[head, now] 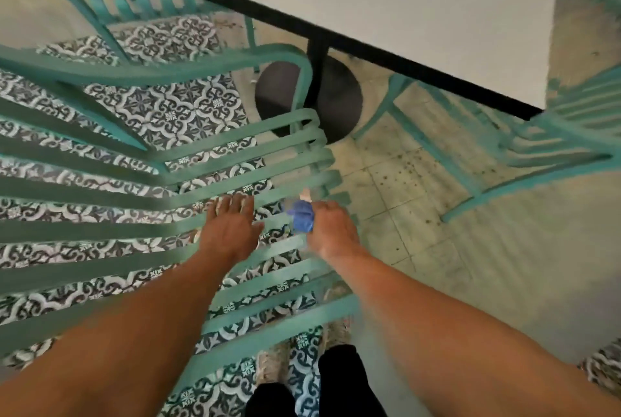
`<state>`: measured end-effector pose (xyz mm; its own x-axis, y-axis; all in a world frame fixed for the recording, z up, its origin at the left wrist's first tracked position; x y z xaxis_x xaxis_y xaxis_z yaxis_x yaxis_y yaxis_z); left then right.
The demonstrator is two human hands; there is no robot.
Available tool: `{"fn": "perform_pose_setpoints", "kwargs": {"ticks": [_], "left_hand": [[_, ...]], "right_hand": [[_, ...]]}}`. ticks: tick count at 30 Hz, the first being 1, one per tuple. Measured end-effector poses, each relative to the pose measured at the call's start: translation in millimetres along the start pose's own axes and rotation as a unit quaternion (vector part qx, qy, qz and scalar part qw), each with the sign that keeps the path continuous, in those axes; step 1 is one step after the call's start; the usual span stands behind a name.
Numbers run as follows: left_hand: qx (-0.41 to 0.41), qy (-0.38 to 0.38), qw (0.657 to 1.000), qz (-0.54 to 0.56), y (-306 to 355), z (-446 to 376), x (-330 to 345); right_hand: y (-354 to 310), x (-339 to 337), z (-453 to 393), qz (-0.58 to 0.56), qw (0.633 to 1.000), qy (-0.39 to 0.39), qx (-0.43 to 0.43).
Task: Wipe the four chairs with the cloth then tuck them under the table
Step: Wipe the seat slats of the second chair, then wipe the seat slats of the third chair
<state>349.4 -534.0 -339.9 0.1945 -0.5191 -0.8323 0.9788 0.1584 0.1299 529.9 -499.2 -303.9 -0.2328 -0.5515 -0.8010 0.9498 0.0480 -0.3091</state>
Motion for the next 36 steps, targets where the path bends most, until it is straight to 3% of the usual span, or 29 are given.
{"fn": "perform_pose_setpoints", "kwargs": {"ticks": [10, 19, 27, 36], "left_hand": [[0.235, 0.01, 0.968, -0.09, 209.2, 88.0, -107.1], [0.409, 0.011, 0.889, -0.206, 412.7, 185.1, -105.0], [0.472, -0.003, 0.842, -0.259, 591.9, 246.2, -55.6], [0.487, -0.023, 0.825, -0.285, 729.4, 292.8, -12.9]], "right_hand": [[116.0, -137.0, 161.6, -0.076, 0.971, 0.129, 0.185], [256.9, -169.7, 328.1, -0.113, 0.897, 0.187, 0.384], [412.3, -159.4, 448.4, -0.147, 0.853, 0.166, 0.473], [535.1, -181.5, 500.9, -0.171, 0.846, 0.154, 0.48]]}}
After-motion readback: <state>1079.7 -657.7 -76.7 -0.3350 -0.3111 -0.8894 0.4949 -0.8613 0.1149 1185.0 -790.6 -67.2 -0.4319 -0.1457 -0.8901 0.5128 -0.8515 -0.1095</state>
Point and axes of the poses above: each hand's wrist, its own z-axis away from the middle knuckle, its own x-axis out of the palm, y = z × x, the point moved 5 cm from there along -z, towards the middle knuckle
